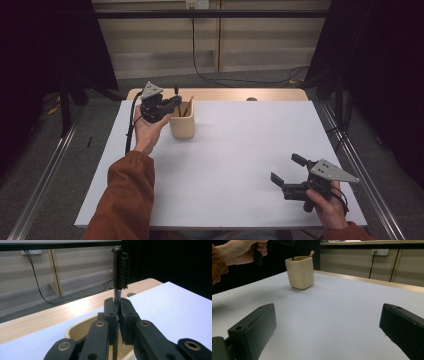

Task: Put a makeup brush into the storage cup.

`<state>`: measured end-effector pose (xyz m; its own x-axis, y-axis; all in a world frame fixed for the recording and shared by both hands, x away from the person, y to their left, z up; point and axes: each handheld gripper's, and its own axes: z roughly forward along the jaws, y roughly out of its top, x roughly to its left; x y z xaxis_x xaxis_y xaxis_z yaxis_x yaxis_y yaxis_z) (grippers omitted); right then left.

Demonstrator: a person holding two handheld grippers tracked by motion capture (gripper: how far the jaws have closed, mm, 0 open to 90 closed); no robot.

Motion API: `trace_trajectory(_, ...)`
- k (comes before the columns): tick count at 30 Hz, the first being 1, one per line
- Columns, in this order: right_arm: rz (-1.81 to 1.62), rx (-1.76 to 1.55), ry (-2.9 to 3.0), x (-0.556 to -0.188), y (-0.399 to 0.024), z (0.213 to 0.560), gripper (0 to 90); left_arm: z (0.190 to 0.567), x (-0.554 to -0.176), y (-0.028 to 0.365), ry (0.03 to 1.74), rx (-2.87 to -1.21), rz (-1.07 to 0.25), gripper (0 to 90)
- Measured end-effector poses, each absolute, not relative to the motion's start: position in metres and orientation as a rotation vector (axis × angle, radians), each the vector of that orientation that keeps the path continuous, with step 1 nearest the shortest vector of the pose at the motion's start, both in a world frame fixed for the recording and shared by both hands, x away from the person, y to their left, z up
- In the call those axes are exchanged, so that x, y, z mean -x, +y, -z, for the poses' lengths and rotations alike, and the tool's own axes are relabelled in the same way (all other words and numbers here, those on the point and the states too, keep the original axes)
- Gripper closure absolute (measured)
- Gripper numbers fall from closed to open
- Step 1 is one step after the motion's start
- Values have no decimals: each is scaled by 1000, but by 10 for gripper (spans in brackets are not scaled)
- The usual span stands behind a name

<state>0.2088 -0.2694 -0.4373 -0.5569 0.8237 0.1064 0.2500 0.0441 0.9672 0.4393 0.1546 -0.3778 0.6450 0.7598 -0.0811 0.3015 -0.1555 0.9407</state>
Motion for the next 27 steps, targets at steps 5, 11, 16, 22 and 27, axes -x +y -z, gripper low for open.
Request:
trace_trajectory(5,-1540,-1076,1836,-209,-269,437,2,381,-440,154,877,-1738,-497,852)
trace_trajectory(11,-1541,-1075,1836,-209,-270,437,2,383,-440,154,874,-1740,-515,780)
trace_trajectory(16,-1541,-1071,1841,-208,-269,437,2,386,-441,155,882,-1731,-535,638)
trace_trajectory(22,-1540,-1070,1840,-209,-269,437,2,385,-440,154,896,-1708,-571,409)
trace_trajectory(27,-1540,-1069,1840,-208,-269,437,2,385,-441,153,914,-1701,-570,216)
